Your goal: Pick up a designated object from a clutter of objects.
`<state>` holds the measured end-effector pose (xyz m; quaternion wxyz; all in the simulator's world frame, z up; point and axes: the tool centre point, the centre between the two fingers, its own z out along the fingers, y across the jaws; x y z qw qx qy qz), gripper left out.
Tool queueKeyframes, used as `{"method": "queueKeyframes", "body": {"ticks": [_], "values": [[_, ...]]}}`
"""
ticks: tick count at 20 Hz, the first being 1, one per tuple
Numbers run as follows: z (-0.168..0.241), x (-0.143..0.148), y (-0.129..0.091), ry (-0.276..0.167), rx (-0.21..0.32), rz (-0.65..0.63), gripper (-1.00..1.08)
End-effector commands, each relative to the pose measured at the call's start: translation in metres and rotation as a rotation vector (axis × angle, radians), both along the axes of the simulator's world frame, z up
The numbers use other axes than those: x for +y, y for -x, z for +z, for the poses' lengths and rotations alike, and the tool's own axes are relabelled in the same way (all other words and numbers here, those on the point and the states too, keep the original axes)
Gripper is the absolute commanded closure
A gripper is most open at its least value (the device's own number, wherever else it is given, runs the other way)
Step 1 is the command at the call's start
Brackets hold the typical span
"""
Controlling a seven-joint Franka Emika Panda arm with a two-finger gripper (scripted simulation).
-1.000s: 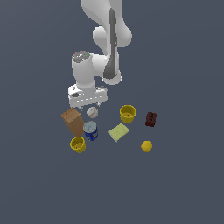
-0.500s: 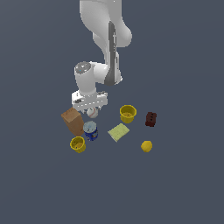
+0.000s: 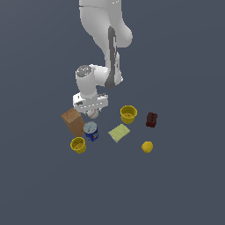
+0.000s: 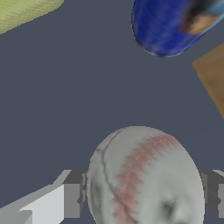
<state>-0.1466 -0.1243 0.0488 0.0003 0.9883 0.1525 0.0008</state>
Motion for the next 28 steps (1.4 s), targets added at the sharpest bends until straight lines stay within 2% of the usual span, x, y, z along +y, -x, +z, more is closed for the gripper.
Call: {"method": "queueKeyframes", "body": {"ticks": [1, 15, 21, 28], "values": [[-0.001, 0.0, 0.0, 0.0, 0.001, 0.001, 1.08], [0.01, -0.003, -0.001, 0.0, 0.0, 0.0, 1.08], [0.035, -0.01, -0.004, 0.0, 0.0, 0.0, 1.08], [0.083, -0.023, -0.009, 0.001, 0.001, -0.001, 1.08]]}}
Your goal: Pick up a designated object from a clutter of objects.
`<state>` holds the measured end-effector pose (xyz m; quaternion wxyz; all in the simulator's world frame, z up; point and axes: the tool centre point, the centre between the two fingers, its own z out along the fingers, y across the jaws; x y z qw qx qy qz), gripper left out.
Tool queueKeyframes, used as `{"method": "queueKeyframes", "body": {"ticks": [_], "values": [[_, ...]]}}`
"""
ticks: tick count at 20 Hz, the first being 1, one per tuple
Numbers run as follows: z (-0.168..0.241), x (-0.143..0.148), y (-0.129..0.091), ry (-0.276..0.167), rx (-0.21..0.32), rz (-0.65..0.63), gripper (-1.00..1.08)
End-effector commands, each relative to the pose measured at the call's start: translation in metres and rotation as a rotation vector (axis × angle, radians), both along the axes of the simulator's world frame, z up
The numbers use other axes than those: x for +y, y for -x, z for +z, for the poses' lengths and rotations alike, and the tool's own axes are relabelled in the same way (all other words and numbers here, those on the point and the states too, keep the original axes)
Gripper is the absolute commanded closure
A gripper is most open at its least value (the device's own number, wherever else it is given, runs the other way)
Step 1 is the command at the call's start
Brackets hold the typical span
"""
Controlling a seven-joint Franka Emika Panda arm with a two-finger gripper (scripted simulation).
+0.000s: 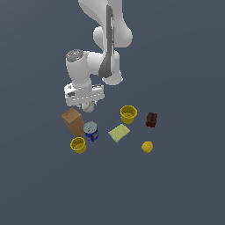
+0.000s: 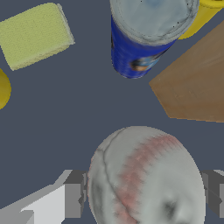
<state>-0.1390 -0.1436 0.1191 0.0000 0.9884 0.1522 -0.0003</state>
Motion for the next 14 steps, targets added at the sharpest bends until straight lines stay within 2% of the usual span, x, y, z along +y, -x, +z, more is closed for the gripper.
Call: {"method": "queueKeyframes", "body": {"ticks": [1, 14], "values": [[0.02, -0.006, -0.003, 0.001, -0.001, 0.0, 1.08], [0.131, -0.036, -0.016, 0.002, -0.001, -0.001, 1.08]]}}
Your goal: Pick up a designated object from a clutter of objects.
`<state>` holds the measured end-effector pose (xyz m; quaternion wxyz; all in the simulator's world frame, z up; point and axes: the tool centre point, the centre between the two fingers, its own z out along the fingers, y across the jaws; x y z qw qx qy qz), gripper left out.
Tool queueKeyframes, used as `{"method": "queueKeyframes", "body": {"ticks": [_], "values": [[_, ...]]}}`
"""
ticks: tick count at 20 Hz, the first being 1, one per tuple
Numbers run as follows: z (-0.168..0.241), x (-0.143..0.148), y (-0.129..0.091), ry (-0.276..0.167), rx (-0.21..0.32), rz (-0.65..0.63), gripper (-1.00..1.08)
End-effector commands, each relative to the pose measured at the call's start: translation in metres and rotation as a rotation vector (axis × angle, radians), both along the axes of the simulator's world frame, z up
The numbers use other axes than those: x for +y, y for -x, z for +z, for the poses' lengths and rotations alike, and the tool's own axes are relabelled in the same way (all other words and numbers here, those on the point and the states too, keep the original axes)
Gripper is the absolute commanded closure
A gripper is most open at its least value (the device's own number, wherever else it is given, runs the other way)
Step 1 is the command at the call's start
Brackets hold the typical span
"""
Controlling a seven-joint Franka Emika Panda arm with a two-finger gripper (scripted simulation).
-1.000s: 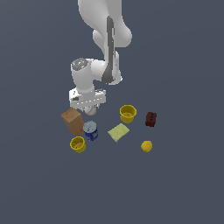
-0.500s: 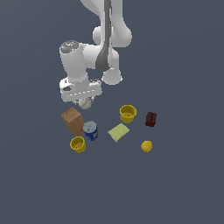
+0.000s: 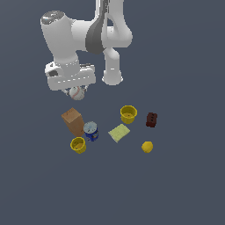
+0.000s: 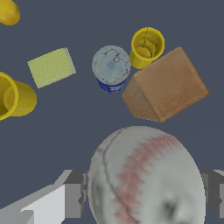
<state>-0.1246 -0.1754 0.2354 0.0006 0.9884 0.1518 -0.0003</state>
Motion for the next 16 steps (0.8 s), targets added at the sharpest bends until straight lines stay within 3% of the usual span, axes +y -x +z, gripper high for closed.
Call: {"method": "queueKeyframes", "body": {"ticks": [1, 16], "values": [[0.023, -0.006, -0.003, 0.0, -0.001, 0.0, 1.08], [0.147, -0.041, -0.024, -0.001, -0.001, 0.002, 1.08]]}}
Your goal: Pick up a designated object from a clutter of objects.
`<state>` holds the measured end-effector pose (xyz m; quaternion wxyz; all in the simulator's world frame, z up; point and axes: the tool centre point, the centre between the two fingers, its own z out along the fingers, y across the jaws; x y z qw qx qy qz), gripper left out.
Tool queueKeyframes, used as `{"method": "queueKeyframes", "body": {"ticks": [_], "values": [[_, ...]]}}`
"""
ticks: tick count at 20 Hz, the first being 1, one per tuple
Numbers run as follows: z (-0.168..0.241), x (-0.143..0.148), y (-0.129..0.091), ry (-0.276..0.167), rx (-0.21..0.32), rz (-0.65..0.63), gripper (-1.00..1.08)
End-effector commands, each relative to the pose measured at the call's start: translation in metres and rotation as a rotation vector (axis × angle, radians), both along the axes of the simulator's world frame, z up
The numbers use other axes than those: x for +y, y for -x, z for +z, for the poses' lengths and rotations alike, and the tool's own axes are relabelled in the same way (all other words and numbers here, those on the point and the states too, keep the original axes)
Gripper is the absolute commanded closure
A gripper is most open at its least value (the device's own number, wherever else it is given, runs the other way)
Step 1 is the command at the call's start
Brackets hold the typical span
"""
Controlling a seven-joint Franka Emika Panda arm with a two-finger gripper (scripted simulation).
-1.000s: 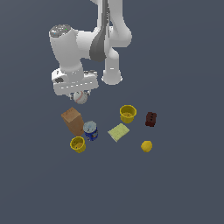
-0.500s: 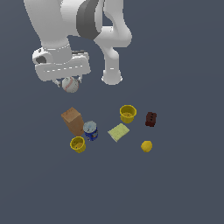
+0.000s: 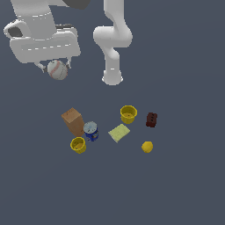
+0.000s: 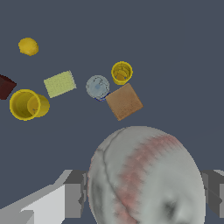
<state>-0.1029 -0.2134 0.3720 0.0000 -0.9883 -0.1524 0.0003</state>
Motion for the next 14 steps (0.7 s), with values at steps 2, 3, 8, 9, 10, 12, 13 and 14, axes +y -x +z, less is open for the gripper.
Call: {"method": "queueKeyframes", "body": {"ticks": [2, 3, 8, 9, 10, 12, 13, 14], "values": [[0.021, -0.006, -0.004, 0.0, -0.001, 0.001, 1.08], [0.025, -0.007, -0.005, 0.0, -0.001, 0.001, 1.08], [0.041, -0.012, -0.009, 0.0, -0.001, 0.001, 1.08], [0.043, -0.013, -0.009, 0.0, -0.001, 0.001, 1.08], [0.044, -0.013, -0.01, 0.0, -0.001, 0.001, 1.08], [0.046, -0.014, -0.01, 0.0, -0.001, 0.001, 1.08], [0.046, -0.014, -0.011, 0.0, -0.001, 0.001, 1.08], [0.046, -0.014, -0.011, 0.0, -0.001, 0.001, 1.08]]}}
